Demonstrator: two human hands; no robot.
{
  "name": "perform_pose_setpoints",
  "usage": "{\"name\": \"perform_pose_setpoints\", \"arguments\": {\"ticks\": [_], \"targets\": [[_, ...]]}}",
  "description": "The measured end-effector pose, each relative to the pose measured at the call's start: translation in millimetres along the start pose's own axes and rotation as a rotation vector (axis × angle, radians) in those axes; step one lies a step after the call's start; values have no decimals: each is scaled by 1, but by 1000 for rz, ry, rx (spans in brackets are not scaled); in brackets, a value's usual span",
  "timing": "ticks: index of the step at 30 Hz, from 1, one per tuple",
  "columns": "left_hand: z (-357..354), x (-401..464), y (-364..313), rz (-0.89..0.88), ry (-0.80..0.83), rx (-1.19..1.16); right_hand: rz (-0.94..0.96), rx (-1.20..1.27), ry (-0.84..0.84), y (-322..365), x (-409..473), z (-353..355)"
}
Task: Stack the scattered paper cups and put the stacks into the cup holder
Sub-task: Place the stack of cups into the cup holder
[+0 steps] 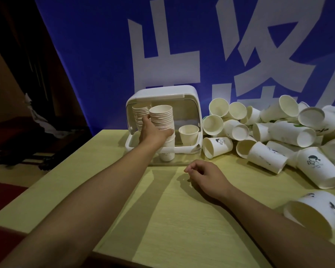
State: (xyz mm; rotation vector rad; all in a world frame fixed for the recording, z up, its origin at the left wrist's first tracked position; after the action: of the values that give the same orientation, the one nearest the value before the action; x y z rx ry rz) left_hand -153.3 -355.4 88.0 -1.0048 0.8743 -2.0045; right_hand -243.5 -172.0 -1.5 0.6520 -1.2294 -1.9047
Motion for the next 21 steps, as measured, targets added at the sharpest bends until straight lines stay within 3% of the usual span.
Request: {"name": "perform_pose_setpoints", "arguments": {"ticks": [9, 21], "targets": [[-12, 12, 2, 42, -199, -128, 9, -10, -8, 0, 1, 0], [-29, 37, 12, 80, -266, -90, -6, 9, -6, -4, 4, 0]]}}
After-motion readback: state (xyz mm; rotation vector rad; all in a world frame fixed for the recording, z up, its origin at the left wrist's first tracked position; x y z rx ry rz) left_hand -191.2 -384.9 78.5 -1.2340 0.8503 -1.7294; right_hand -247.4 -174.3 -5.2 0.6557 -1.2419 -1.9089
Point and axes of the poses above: each hand's wrist, its own x-axis towards the middle knuckle, its own z-axis out of the back of the hand, y = z × x, the point moved 9 cm from there along x, towards the middle knuckle, and after that the axes turned 14 degrees about -z, right-handed, at the moved point
